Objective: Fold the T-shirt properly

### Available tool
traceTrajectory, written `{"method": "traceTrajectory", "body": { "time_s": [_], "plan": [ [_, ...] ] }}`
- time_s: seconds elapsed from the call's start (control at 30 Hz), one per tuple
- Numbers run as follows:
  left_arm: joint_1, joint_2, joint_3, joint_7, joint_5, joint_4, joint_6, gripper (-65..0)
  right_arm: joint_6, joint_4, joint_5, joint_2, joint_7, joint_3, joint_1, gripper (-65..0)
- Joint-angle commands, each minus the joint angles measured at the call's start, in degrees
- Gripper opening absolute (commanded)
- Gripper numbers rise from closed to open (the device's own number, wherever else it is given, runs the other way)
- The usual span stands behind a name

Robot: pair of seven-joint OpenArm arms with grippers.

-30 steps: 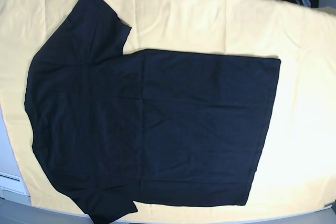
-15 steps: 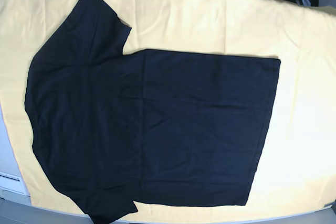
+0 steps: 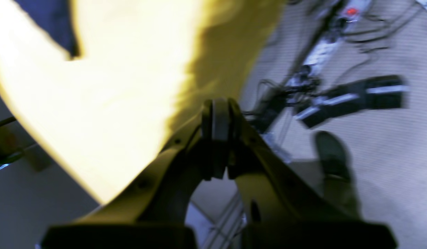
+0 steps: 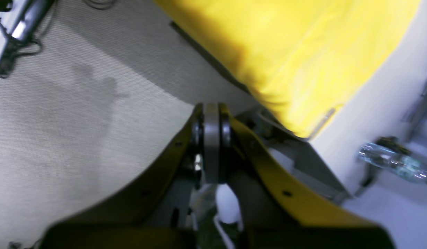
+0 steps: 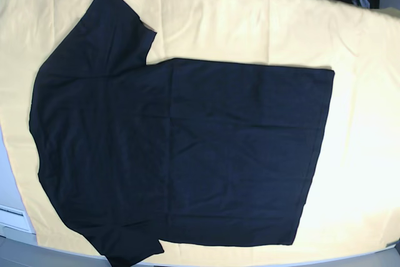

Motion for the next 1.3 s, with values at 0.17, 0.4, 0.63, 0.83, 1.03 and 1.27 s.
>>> {"method": "traceTrajectory", "body": {
  "time_s": [0.17,0.4,0.63,0.83,1.03,1.27],
  "plan": [
    [0.8,-0.3,-9.1,-1.2,4.8,0.9,2.8,-65.0,-4.8,0.7,-10.1,0.8,-0.1,1.3,-1.0,-65.0],
    [-1.9,-3.2,-30.0,-11.8,-10.9,0.9,1.5,-65.0,-7.1,0.7,-10.6,3.8,2.6,11.5,-0.5,-65.0],
    [-13.4,-7.1,-40.0,-20.7,-29.8,0.9,-12.7,-65.0,0.8,0.7,2.6,4.0,10.1,19.9,6.6,-65.0],
    [-22.0,-13.9,-40.3,-30.4,-36.0,-6.0,-22.3,-65.0,6.1,0.7,12.7,4.0,12.4,21.9,12.5,-65.0],
    [-30.6,-19.7,-40.3,-43.4,-39.8,-18.8,-43.1,-65.0,7.5,0.7,16.4,4.0,13.2,21.9,13.3,-65.0],
    [-38.3,-20.4,-39.3,-61.5,-39.8,-29.8,-57.5,-61.1,7.5,0.7,16.4,4.0,13.1,21.9,13.3,-65.0]
  ]
}}
